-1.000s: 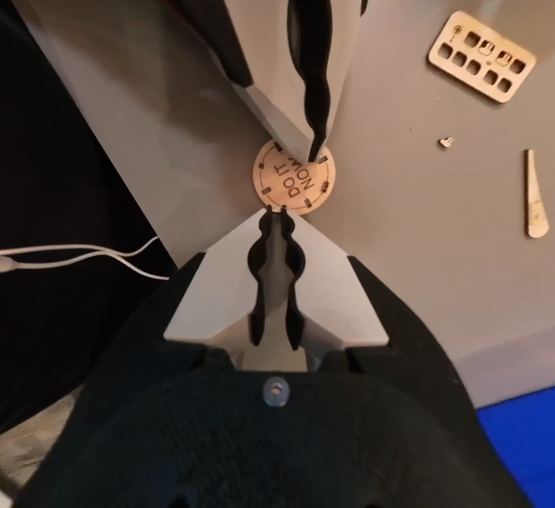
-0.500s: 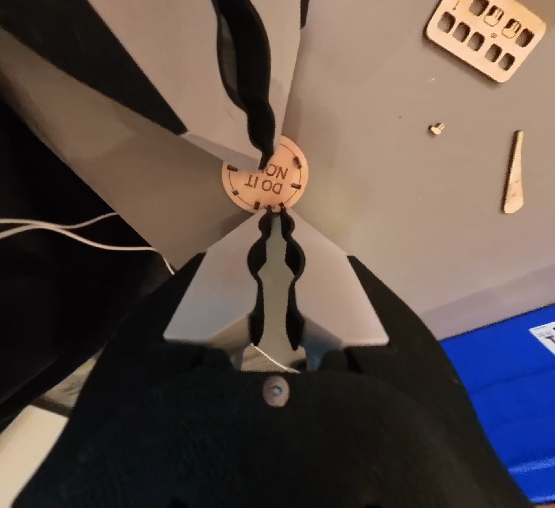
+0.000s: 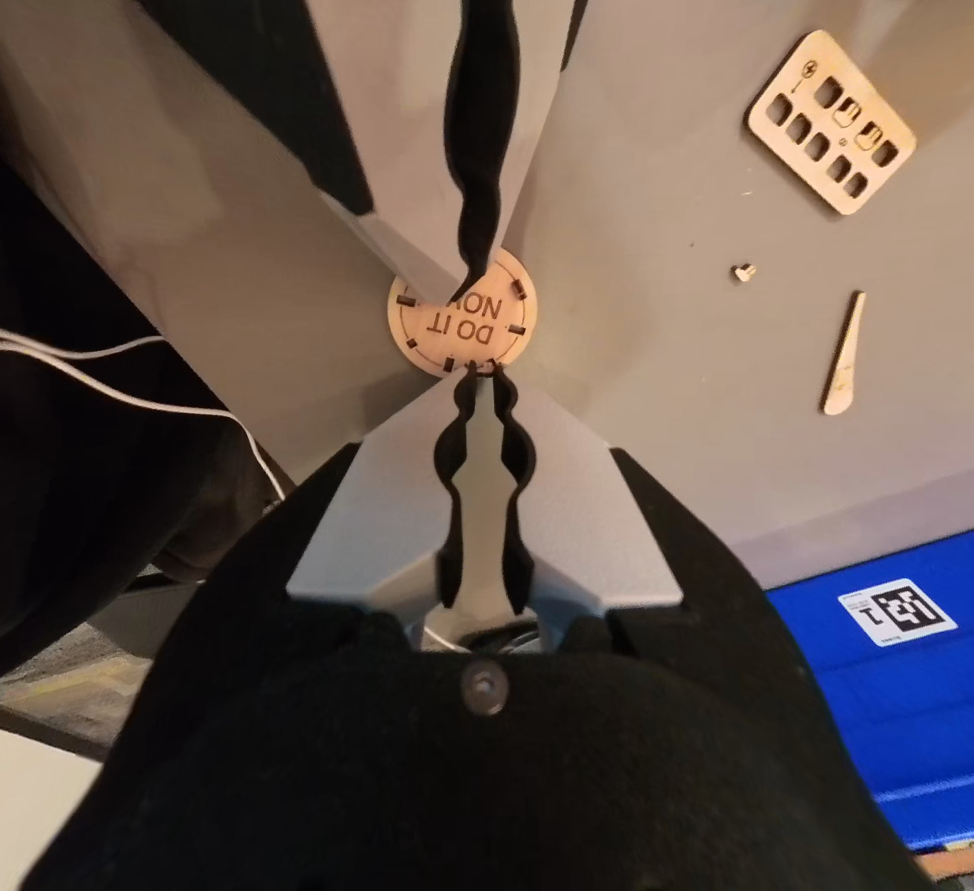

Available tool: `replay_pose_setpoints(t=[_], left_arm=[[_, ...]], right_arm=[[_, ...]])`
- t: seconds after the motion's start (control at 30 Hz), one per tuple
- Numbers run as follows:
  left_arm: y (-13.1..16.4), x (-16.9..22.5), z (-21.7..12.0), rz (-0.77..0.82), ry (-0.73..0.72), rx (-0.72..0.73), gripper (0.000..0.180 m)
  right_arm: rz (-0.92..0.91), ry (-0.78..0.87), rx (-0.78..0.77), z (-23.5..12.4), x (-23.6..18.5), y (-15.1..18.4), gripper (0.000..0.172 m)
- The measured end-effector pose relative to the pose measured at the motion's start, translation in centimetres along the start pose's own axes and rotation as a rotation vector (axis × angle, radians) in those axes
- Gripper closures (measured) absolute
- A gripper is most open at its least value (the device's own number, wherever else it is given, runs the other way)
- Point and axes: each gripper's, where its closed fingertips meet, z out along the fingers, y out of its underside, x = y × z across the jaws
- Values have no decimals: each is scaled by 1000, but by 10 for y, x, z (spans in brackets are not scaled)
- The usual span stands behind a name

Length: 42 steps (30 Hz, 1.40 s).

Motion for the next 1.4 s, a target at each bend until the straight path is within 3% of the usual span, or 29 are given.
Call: replay_pose_setpoints(t=[0.87,1.4], left_arm=[[0,-2,0,-1,-21,4,180],[0,-2,-1,-26,-7,7,180]], right_arm=[[-213,-16,-113,2,6,2,167],[-228,-24,-153,3,5,3,167]])
